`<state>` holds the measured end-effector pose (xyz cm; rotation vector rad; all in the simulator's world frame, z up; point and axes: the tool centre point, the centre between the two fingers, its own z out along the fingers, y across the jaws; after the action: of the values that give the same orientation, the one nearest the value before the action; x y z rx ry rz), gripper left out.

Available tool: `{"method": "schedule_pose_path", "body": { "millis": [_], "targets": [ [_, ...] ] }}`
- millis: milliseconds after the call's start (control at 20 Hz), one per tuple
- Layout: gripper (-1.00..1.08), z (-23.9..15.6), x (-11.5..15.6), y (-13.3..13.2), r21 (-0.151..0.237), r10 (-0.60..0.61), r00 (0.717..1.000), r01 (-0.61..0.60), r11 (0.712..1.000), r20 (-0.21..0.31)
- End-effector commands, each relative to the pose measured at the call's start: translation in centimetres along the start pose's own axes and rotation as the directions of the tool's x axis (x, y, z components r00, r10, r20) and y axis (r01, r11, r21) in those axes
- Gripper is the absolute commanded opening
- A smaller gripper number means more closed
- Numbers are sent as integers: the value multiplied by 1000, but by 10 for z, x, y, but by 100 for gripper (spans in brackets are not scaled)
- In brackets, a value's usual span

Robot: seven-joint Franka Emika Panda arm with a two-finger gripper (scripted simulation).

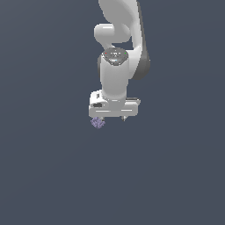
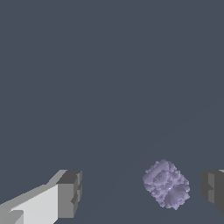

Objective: Pick up the object and move it to a goal position.

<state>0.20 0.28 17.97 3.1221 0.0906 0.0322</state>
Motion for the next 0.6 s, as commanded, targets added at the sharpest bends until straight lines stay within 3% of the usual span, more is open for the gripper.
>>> {"method": "schedule_pose_path", "body": {
  "millis": [0, 550],
  "targets": [
    [100, 0, 0, 0, 0, 0, 1000, 0, 1000, 0],
    [100, -23, 12, 15, -20, -6, 999, 5, 1000, -46]
  ]
}}
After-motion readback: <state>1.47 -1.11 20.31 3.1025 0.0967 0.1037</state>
